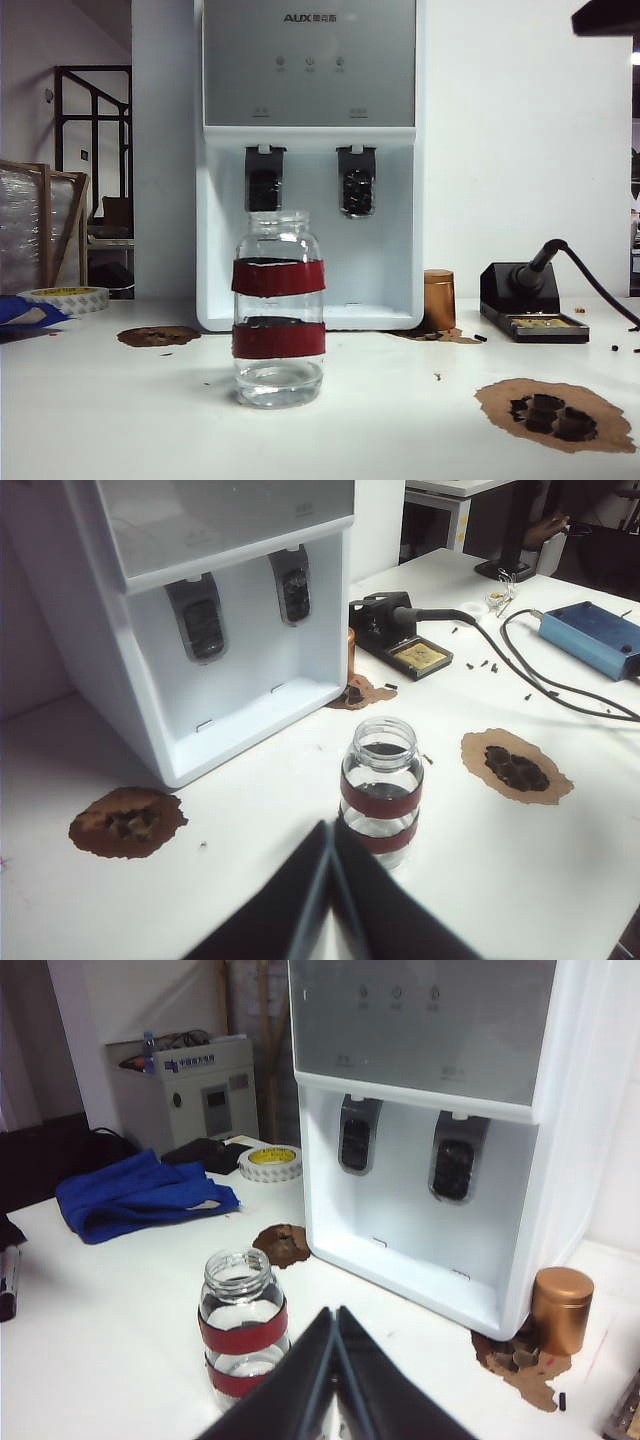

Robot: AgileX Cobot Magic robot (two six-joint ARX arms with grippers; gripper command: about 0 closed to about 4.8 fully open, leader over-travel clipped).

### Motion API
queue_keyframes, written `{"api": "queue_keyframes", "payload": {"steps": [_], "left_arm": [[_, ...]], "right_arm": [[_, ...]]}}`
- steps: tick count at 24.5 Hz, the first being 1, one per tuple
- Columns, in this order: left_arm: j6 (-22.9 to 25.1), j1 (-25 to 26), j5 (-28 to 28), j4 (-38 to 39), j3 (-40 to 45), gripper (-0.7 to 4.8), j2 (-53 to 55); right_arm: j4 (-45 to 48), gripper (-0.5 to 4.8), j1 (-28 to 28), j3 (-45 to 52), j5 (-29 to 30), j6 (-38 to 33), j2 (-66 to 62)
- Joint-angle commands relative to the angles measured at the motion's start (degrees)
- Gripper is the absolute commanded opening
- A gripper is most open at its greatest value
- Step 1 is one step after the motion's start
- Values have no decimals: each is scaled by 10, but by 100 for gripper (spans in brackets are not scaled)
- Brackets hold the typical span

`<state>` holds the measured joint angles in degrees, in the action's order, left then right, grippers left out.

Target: Pick up the water bottle with two loops of red belts, then reach the front water dispenser and gently press the gray-black baffle horizontally to get a little water.

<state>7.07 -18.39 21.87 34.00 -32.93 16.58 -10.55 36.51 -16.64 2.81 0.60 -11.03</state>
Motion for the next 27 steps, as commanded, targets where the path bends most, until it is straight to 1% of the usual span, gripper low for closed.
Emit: {"api": "queue_keyframes", "payload": {"steps": [1, 8, 13, 27], "left_arm": [[0, 0, 5, -10, 4, -5, 1], [-1, 0, 5, -4, 5, -5, 1], [-2, 0, 31, -2, 10, -5, 1], [-2, 0, 30, -6, 19, -5, -1]], "right_arm": [[-9, -1, 0, -2, -3, 1, 31], [-10, -1, 0, -2, -3, 1, 42], [-10, -2, 0, -2, -3, 1, 42], [-12, -1, 0, -2, -3, 1, 42]]}}
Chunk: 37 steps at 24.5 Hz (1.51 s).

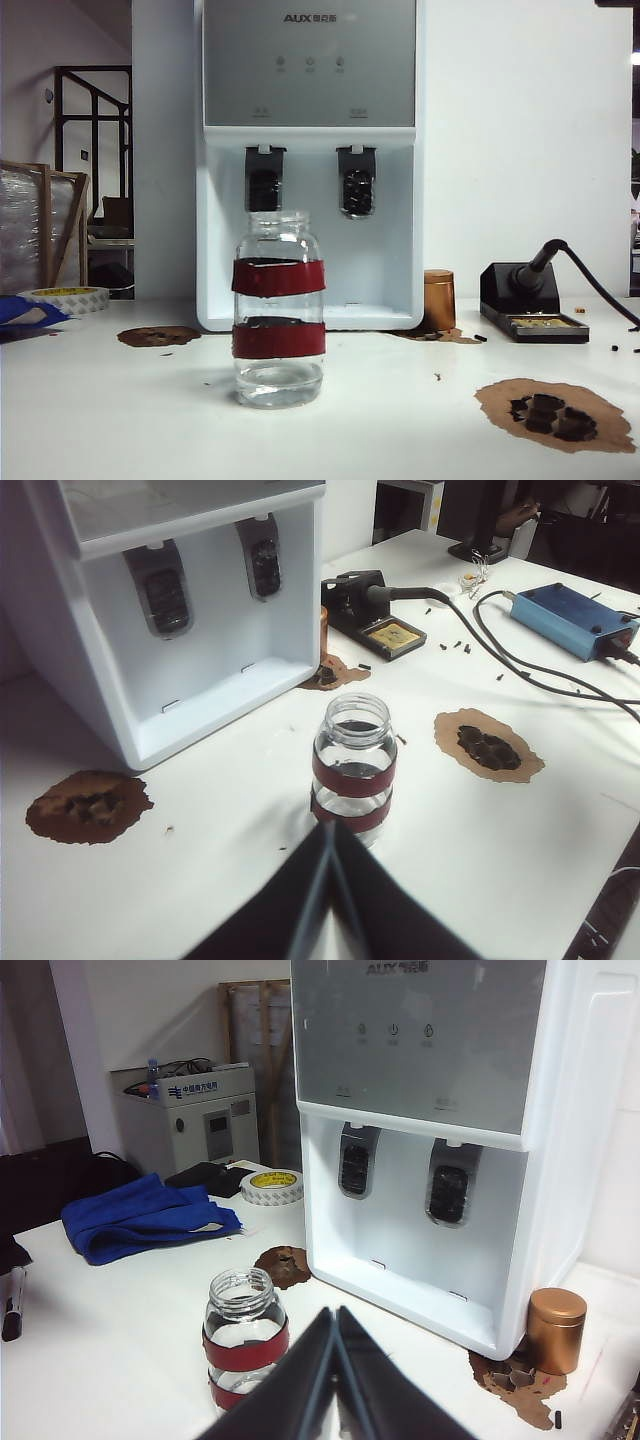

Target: Pick up the water bottle with two loops of red belts, then reach the front water dispenser and gently press the gray-black baffle horizontally to get a little water.

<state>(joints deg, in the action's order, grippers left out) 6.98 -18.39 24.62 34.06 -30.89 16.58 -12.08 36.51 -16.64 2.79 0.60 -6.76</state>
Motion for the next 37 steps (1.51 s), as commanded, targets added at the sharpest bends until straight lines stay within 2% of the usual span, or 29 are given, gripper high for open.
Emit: {"api": "queue_keyframes", "payload": {"steps": [1, 8, 11, 15, 19, 25, 37], "left_arm": [[-1, 0, 2, -7, 2, -5, -8], [-16, 0, -2, -6, 10, -5, -28], [-33, 0, -28, -1, 11, -5, -28], [-34, 0, -32, -2, 16, -5, -28], [-49, 0, -84, -3, 18, -5, -28], [-49, 0, -89, -2, 19, -5, -28], [-49, 0, -106, -13, 27, -5, -28]], "right_arm": [[3, -2, 0, -2, -2, 1, -1], [0, -1, 0, -1, -2, 1, -1], [-7, -1, 0, -1, -2, 1, -1], [-8, -1, 0, -2, -2, 1, -1], [-12, -1, 0, -1, -3, 1, -1], [-24, -1, 0, -1, -28, 1, -1], [-24, -1, 0, -1, -28, 1, 0]]}}
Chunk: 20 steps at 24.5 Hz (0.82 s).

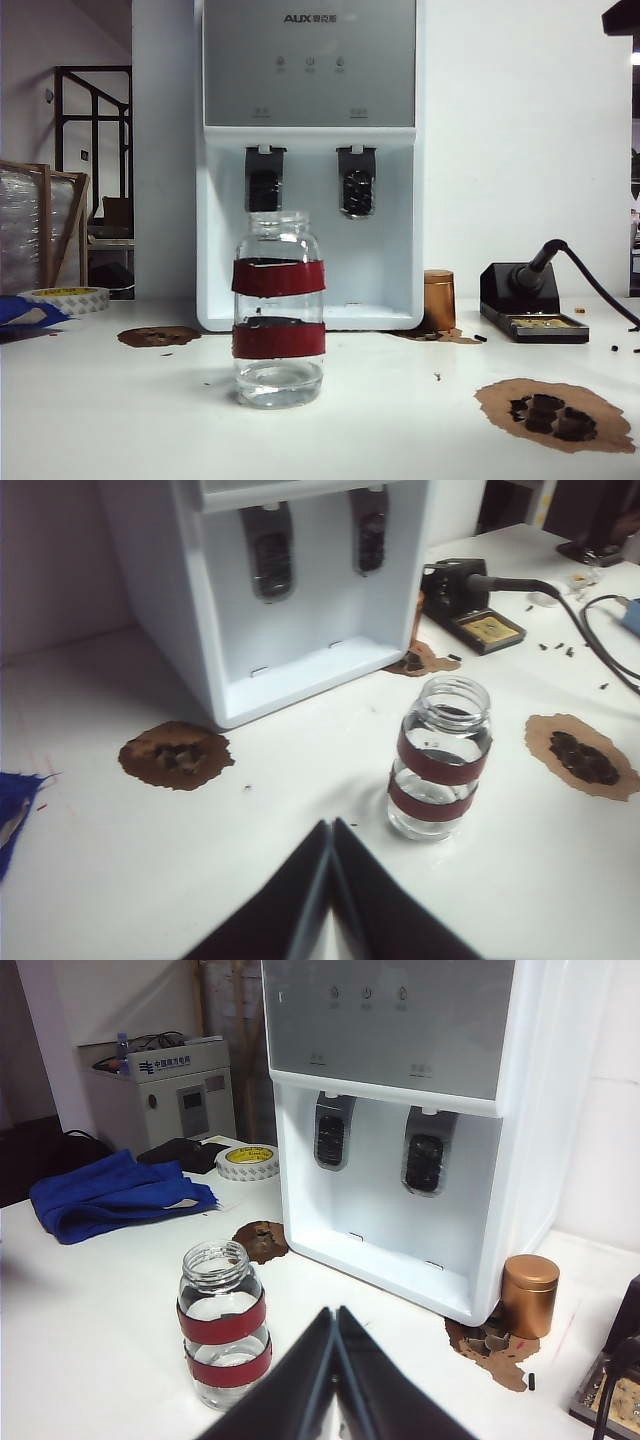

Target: Pick up the water bottle with two loops of red belts, then reach the front water dispenser and gently press the gray-black baffle horizontally to get a little water.

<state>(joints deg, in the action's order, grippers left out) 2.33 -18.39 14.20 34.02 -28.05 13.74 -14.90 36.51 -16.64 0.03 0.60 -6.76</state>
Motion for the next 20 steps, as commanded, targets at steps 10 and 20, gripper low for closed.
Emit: {"api": "queue_keyframes", "payload": {"steps": [10, 20], "left_arm": [[-3, 0, -1, -23, -2, -5, 0], [-2, 0, -1, -24, -2, -5, 0]], "right_arm": [[4, -1, 0, -1, 0, 1, 2], [4, -1, 0, -1, 0, 1, 40]]}}
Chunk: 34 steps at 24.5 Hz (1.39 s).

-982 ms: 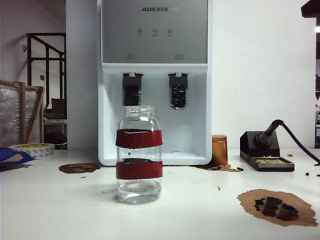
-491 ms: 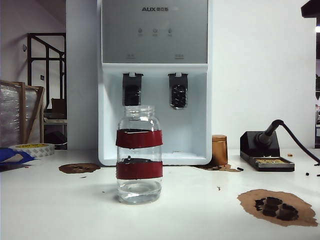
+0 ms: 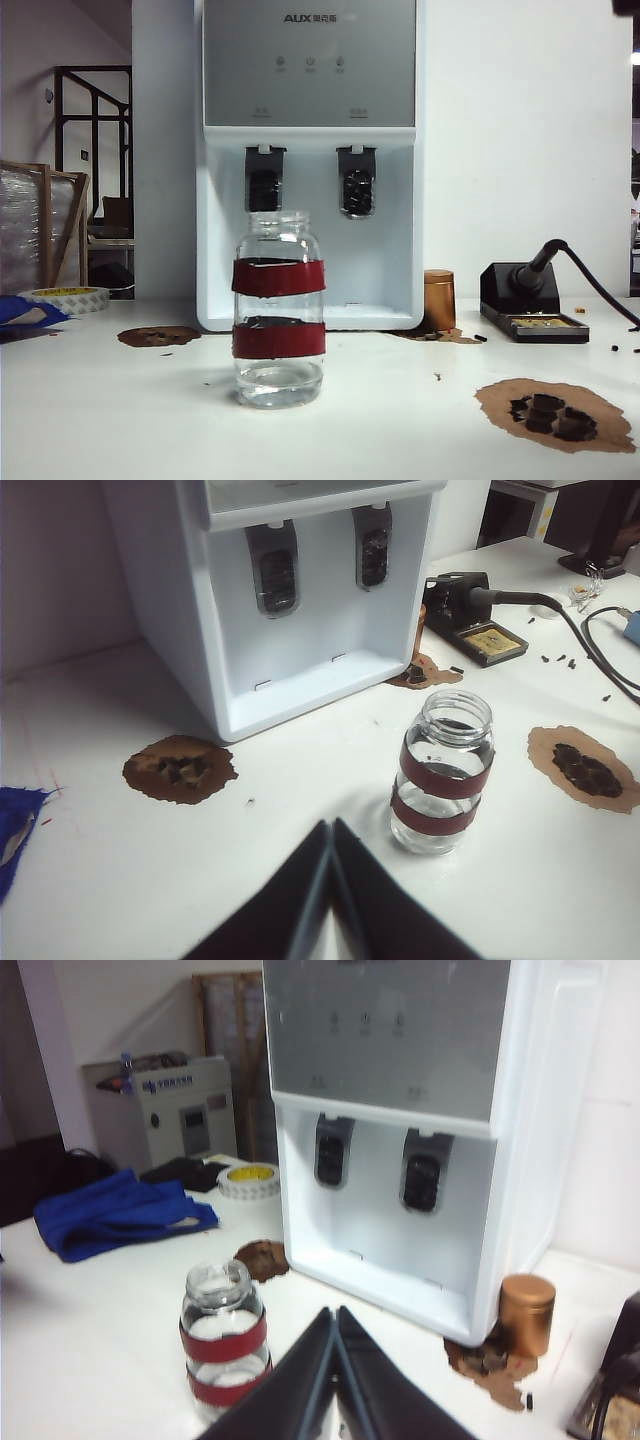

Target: Pick up the water bottle with two loops of red belts, then reach the front water dispenser and gently press the gray-black baffle horizontally to get a little water.

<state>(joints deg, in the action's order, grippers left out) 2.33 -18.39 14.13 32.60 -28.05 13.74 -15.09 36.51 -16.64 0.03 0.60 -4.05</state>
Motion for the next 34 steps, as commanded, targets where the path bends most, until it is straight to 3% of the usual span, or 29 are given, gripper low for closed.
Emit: {"api": "queue_keyframes", "payload": {"steps": [1, 9, 13, 26, 34], "left_arm": [[-2, 0, 0, -9, -2, -5, 0], [-2, 0, -3, -1, -2, -5, 0], [-2, 0, -38, 12, -2, -5, 0], [-2, 0, -50, -16, -2, -5, -138], [-2, 0, -54, 16, -2, -5, -136]], "right_arm": [[6, -1, 0, -1, 0, 1, 21], [-21, 0, -1, -1, 0, 1, 39], [-44, -1, -1, -1, 0, 0, 39], [-52, 0, -1, -1, 0, 0, 39], [-55, -1, -1, -1, 0, 1, 39]]}}
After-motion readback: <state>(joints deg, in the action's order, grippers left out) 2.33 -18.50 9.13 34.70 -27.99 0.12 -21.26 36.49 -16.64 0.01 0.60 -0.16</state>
